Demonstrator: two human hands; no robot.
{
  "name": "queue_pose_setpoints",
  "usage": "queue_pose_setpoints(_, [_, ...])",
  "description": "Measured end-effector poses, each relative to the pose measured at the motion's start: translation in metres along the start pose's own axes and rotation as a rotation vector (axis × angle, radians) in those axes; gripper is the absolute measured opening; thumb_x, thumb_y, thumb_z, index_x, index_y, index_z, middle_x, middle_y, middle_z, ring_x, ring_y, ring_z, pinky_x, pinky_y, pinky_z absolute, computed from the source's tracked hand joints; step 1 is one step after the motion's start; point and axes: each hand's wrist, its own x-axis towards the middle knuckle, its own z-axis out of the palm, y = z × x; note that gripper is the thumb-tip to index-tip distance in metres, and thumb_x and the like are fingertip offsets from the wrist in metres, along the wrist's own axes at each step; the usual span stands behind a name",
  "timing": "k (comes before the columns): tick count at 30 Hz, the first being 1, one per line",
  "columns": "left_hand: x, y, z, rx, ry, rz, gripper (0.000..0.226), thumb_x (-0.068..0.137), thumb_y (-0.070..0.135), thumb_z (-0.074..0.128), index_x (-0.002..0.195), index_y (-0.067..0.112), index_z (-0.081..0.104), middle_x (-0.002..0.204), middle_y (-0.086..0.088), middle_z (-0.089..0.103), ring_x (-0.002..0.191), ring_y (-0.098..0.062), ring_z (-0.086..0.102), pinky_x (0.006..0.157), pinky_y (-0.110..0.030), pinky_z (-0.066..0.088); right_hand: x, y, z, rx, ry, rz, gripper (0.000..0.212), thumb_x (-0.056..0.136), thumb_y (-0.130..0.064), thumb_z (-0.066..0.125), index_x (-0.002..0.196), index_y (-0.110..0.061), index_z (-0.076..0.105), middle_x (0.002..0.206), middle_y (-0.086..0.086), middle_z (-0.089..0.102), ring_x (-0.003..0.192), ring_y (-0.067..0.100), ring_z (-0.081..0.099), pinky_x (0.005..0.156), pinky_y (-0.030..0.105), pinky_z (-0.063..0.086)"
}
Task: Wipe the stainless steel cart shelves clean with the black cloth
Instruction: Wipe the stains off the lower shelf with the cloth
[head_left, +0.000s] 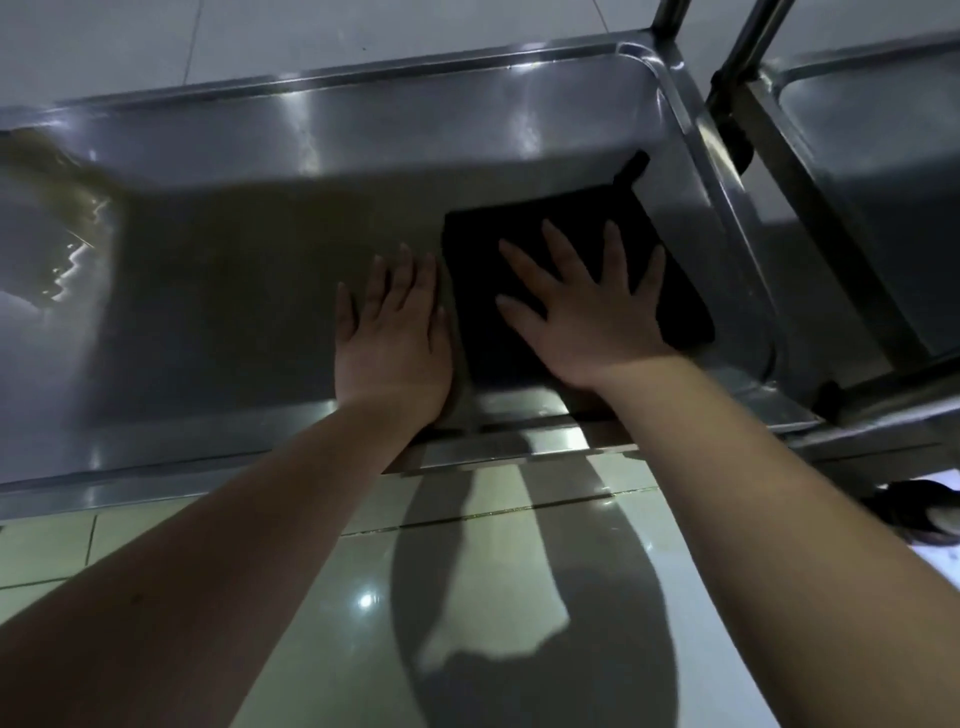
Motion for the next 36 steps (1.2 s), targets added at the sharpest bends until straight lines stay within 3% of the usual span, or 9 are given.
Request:
queue_pose_setpoints(7, [0.000,0.004,0.000,0.018,-0.017,-0.003,0.056,0.102,0.033,0.022,0.156,0.025,0.009,0.164,0.005,0.004,0.150,-0.014,-0.002,0.120,-0.042,-0.006,0.107,-0.013,-0.019,0.036,-0.014,0.087,0.061,0.094,-0.070,0.017,0.150,-0.052,0.004,0.164,-0.008,-0.004,0.146,0.042,-0.015,0.106,0.071,-0.015])
queue_pose_setpoints(20, [-0.001,0.002,-0.007,0.013,-0.035,0.039,0.054,0.103,0.029,0.024,0.156,0.025,0.012,0.163,0.005,0.008,0.150,-0.014,0.003,0.120,-0.037,-0.001,-0.084,0.000,0.020,-0.015,0.036,0.069,0.061,0.086,-0.073,0.003,0.143,-0.059,-0.011,0.162,-0.016,-0.004,0.147,0.036,-0.012,0.110,0.065,-0.009])
queue_pose_setpoints(24, [0.015,-0.038,-0.028,0.068,-0.076,0.164,0.053,0.104,0.028,0.028,0.155,0.019,0.017,0.162,-0.001,0.015,0.150,-0.019,0.007,0.121,-0.036,-0.001,-0.086,-0.004,0.015,-0.036,0.023,0.060,0.060,0.089,-0.069,0.007,0.145,-0.057,-0.012,0.163,-0.014,-0.008,0.146,0.040,-0.013,0.110,0.068,-0.008])
queue_pose_setpoints(30, [0.019,-0.074,-0.031,0.099,-0.030,0.027,0.054,0.104,0.029,0.030,0.155,0.018,0.018,0.163,-0.002,0.008,0.150,-0.020,-0.001,0.119,-0.040,-0.007,-0.079,-0.034,0.018,-0.057,0.024,-0.011,0.059,0.090,-0.065,0.005,0.145,-0.054,-0.013,0.164,-0.008,-0.007,0.144,0.048,-0.014,0.105,0.074,-0.009])
queue_pose_setpoints(36, [0.018,-0.076,-0.028,0.084,0.008,0.011,0.058,0.102,0.025,0.034,0.155,0.013,0.013,0.163,-0.005,0.005,0.150,-0.022,-0.001,0.119,-0.041,-0.008,0.014,-0.087,0.013,-0.003,0.049,-0.104,0.057,0.094,-0.067,0.012,0.148,-0.054,-0.001,0.164,-0.008,-0.006,0.143,0.048,-0.018,0.101,0.075,-0.017])
